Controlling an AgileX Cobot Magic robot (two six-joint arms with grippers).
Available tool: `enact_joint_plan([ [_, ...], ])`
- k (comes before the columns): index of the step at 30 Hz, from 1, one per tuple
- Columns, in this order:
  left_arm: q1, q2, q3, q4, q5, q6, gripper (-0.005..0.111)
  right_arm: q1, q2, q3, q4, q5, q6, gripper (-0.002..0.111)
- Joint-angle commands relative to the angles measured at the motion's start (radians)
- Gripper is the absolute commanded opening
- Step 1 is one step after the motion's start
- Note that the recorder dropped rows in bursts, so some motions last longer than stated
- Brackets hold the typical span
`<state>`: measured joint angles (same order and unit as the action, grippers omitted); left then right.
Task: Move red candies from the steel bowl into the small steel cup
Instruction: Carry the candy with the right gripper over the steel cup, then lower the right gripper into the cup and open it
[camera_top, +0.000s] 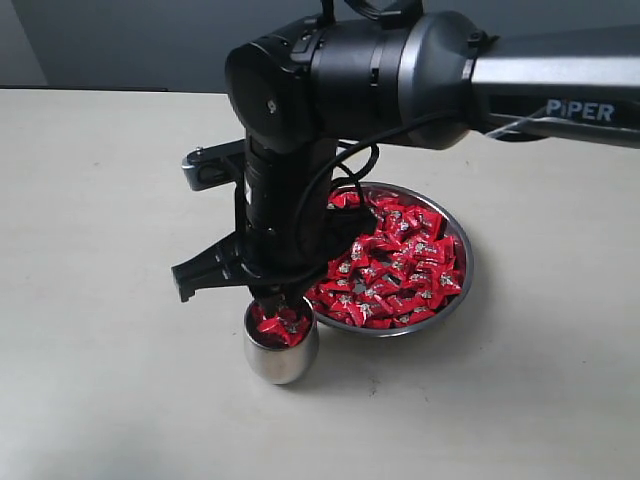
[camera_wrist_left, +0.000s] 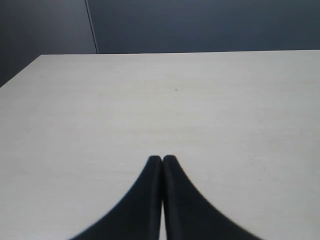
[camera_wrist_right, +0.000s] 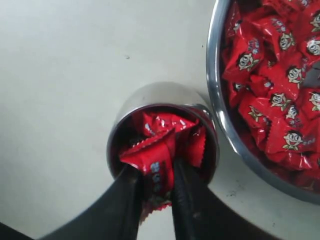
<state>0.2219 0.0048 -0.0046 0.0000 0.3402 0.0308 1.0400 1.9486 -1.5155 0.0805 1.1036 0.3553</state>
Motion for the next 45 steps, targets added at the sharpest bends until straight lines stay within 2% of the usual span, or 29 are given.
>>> enact_joint_plan([
  [1, -0.005, -0.005, 0.005, -0.006, -0.01, -0.001, 0.0, -0.002, 0.018, -0.005, 0.0, 0.006, -0.008, -0.001],
  [25, -0.005, -0.005, 0.005, -0.006, -0.01, -0.001, 0.0, -0.002, 0.029, -0.005, 0.013, 0.011, -0.029, 0.0],
  [32, -0.005, -0.005, 0.005, -0.006, -0.01, -0.001, 0.0, -0.002, 0.029, -0.005, 0.008, 0.023, -0.03, 0.032],
  [45, -0.005, -0.005, 0.005, -0.006, -0.01, -0.001, 0.0, -0.002, 0.029, -0.005, 0.008, 0.025, -0.03, 0.034],
])
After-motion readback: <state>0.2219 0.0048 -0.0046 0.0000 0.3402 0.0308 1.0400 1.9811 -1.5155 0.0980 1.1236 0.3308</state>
